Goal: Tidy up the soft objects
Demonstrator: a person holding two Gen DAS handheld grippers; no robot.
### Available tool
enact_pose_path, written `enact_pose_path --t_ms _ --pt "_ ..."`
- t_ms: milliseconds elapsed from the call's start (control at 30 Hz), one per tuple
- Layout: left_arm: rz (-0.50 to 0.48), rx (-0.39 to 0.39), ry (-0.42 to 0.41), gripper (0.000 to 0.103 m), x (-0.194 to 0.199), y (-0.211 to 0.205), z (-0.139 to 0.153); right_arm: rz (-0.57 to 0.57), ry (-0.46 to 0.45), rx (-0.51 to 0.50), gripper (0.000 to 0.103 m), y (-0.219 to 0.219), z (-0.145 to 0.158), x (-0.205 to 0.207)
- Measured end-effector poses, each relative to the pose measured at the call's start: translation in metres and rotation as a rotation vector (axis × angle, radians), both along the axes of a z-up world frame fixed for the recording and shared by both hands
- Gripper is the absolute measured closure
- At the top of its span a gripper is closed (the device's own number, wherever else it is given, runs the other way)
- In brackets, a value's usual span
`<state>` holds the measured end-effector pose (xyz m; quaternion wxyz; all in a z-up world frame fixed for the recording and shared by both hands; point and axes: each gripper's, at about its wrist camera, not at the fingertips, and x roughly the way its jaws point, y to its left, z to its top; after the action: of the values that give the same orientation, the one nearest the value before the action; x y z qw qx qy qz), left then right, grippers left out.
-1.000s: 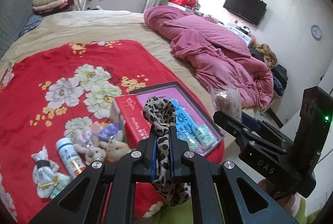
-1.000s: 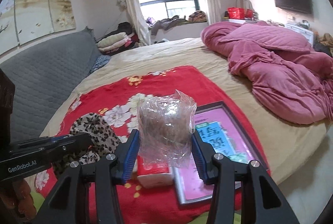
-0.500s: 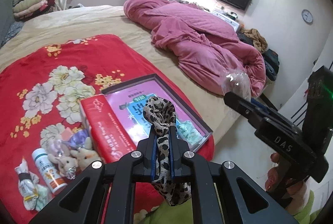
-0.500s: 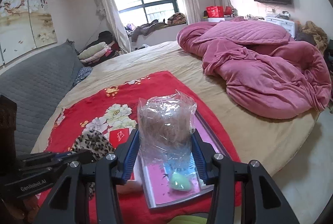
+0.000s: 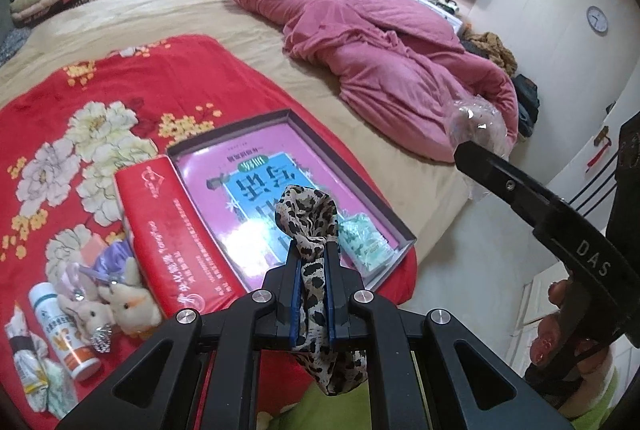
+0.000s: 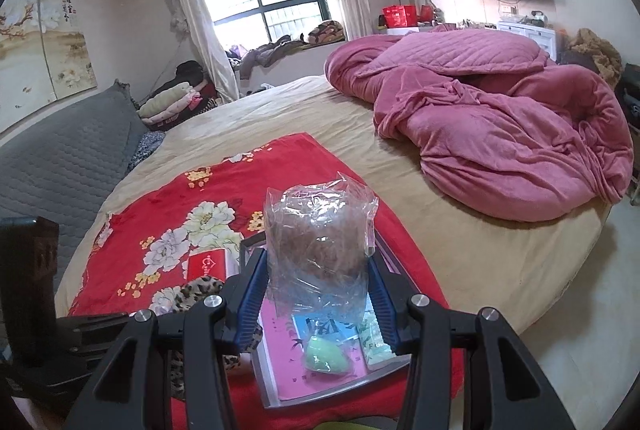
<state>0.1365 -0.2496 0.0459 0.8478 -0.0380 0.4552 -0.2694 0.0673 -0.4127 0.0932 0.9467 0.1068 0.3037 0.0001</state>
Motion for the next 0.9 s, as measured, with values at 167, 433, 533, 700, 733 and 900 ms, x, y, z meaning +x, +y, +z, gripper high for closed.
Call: enact_pose_path --t_ms 167,433,533,700,733,900 --pt "0.000 0.054 0.012 0.094 0.006 -0.013 -0.017 -0.006 0.022 0.005 0.054 -0.006 -0.011 0.007" --pt "-0.008 0.116 0.044 0.094 0.017 -0.033 -0.047 -0.008 0.059 0.005 0.054 -0.016 -0.030 0.022" --pt "-0.018 0.118 0.067 0.094 0.019 -0.038 -0.058 -0.004 0.080 0.003 0.054 -0.018 -0.039 0.030" --pt "-0.031 0.119 0.095 0.094 0.022 -0.046 -0.074 0.007 0.137 -0.002 0.054 -0.020 -0.059 0.046" --pt "-0.032 0.122 0.097 0.094 0.023 -0.047 -0.076 0.013 0.143 0.002 0.054 -0.020 -0.063 0.049" --pt "-0.032 0.130 0.113 0.094 0.026 -0.048 -0.086 0.032 0.187 -0.007 0.054 -0.016 -0.081 0.063"
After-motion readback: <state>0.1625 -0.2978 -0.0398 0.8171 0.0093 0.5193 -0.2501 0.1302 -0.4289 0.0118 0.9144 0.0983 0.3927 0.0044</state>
